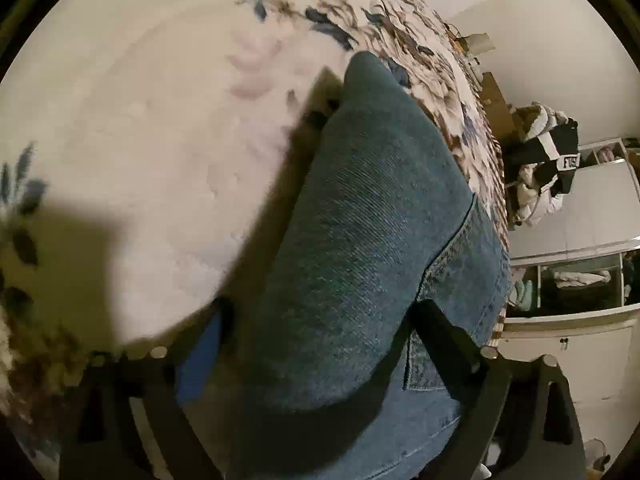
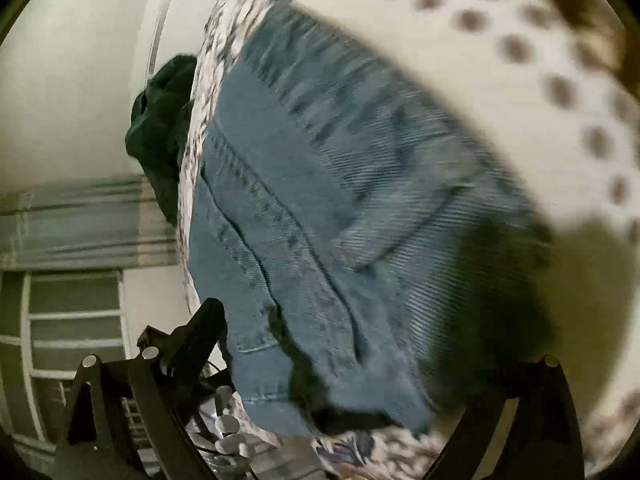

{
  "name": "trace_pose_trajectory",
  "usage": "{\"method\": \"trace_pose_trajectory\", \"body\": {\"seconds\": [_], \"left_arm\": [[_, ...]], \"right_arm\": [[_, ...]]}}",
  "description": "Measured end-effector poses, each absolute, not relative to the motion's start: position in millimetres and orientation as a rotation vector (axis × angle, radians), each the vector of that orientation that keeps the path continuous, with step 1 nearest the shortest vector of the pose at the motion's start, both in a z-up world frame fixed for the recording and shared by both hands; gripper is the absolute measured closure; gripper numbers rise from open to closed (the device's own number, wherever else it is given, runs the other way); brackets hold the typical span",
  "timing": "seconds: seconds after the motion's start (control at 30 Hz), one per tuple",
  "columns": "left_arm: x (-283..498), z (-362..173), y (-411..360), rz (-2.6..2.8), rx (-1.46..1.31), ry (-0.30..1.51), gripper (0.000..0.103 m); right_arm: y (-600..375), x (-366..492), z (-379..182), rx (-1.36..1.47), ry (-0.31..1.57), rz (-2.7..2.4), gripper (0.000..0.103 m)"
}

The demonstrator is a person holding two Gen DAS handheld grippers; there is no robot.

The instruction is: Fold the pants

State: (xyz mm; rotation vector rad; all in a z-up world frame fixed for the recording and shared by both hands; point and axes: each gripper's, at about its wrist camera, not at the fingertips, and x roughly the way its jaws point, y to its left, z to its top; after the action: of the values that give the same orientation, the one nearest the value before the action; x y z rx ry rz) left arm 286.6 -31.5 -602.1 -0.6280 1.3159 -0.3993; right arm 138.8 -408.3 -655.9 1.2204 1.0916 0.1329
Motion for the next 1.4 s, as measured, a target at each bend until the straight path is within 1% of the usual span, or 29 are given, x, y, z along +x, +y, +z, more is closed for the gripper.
{"method": "trace_pose_trajectory", "body": {"seconds": [0.07, 0.2, 0.27, 0.33, 0.37, 0.4, 0.43, 0.47, 0.5, 0.53, 0.57, 0.6, 0.7, 0.8, 0.9, 1.07, 1.2, 1.27, 1.4], "left_arm": [[288.9, -604.8, -34.6, -0.419, -0.616, 1.319, 0.001], [293.6, -602.7, -41.2, -0.432, -0.574, 1.327, 0.001], [295.2, -604.0, -40.8, -0.437, -0.578, 1.333, 0.001], [294.9, -604.3, -38.8, -0.44, -0.593, 1.325, 0.001], [294.4, -603.3, -38.5, -0.446, -0.595, 1.313, 0.001], [294.5, -602.4, -39.0, -0.454, -0.601, 1.298, 0.004], [292.0, -598.9, -37.5, -0.469, -0.614, 1.266, 0.011], [290.7, -596.3, -36.3, -0.48, -0.619, 1.243, 0.037], [289.2, -593.0, -36.5, -0.484, -0.607, 1.231, 0.049], [287.1, -590.0, -37.0, -0.506, -0.609, 1.217, 0.055], [286.7, -588.4, -37.9, -0.513, -0.612, 1.209, 0.064], [285.5, -585.2, -37.9, -0.521, -0.612, 1.195, 0.072], [282.6, -572.2, -38.5, -0.542, -0.607, 1.171, 0.08], [283.7, -553.5, -37.6, -0.557, -0.616, 1.143, 0.084], [287.4, -529.9, -36.4, -0.576, -0.615, 1.113, 0.084], [301.8, -493.5, -25.5, -0.577, -0.637, 1.062, 0.084], [326.7, -472.2, -11.7, -0.572, -0.662, 1.02, 0.084], [345.6, -466.6, -0.5, -0.566, -0.671, 1.003, 0.084], [401.4, -465.3, 28.6, -0.551, -0.688, 0.983, 0.084]], "right_arm": [[-401.4, 146.8, -664.6, 1.208, 1.126, 0.143, 0.004], [-409.5, 134.4, -665.9, 1.317, 1.067, 0.145, 0.004], [-410.4, 128.6, -656.5, 1.363, 0.986, 0.205, 0.006], [-406.2, 128.9, -654.5, 1.313, 1.002, 0.198, 0.007], [-403.2, 126.5, -660.6, 1.272, 1.049, 0.185, 0.009], [-399.0, 128.3, -668.5, 1.253, 1.09, 0.176, 0.018], [-397.5, 129.4, -671.5, 1.241, 1.098, 0.158, 0.021], [-395.9, 128.7, -670.0, 1.229, 1.095, 0.142, 0.026], [-394.6, 128.0, -667.1, 1.21, 1.1, 0.133, 0.04], [-392.7, 127.3, -662.1, 1.178, 1.104, 0.124, 0.049], [-391.0, 124.9, -656.6, 1.151, 1.102, 0.118, 0.057], [-388.7, 122.5, -652.1, 1.134, 1.103, 0.109, 0.061], [-381.0, 114.7, -635.7, 1.093, 1.092, 0.084, 0.067], [-376.5, 117.6, -617.4, 1.063, 1.079, 0.072, 0.069], [-398.9, 111.5, -584.9, 1.05, 1.057, 0.082, 0.07], [-397.6, 124.7, -534.8, 1.015, 1.02, 0.119, 0.071], [-377.8, 155.0, -496.8, 0.976, 0.979, 0.152, 0.071], [-363.7, 186.3, -481.6, 0.967, 0.96, 0.16, 0.071], [-332.2, 250.2, -469.5, 0.955, 0.933, 0.175, 0.071]]}}
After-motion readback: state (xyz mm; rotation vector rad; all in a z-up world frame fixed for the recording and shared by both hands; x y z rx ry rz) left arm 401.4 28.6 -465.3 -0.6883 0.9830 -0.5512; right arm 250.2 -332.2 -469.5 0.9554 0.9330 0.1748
